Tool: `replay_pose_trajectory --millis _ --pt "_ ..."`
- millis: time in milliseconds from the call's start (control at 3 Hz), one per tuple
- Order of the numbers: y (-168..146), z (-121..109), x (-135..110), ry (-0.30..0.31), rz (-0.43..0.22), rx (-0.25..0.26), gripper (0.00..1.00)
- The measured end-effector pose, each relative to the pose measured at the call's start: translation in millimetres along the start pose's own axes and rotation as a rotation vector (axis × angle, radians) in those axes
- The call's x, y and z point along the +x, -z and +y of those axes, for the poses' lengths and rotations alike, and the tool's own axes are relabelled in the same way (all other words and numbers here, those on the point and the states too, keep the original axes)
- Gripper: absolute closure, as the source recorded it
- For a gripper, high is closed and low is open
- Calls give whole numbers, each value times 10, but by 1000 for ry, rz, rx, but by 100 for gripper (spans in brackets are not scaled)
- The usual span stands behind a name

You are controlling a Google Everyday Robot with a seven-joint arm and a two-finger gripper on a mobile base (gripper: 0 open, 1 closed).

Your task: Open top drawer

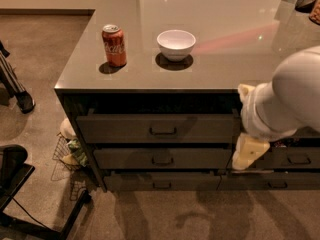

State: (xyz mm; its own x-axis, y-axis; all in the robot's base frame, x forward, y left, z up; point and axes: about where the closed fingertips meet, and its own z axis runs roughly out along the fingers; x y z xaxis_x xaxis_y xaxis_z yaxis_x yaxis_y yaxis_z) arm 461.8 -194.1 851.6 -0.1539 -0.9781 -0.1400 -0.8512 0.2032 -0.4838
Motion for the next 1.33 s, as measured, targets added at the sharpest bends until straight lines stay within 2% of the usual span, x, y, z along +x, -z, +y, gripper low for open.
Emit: replay_pose_trajectory --millis 333,667,1333 --pt "-225 353 -140 23 -17 -67 0" --pt "-520 511 -254 34 -46 -99 0" --pt "-1224 286 -211 29 -47 -80 0"
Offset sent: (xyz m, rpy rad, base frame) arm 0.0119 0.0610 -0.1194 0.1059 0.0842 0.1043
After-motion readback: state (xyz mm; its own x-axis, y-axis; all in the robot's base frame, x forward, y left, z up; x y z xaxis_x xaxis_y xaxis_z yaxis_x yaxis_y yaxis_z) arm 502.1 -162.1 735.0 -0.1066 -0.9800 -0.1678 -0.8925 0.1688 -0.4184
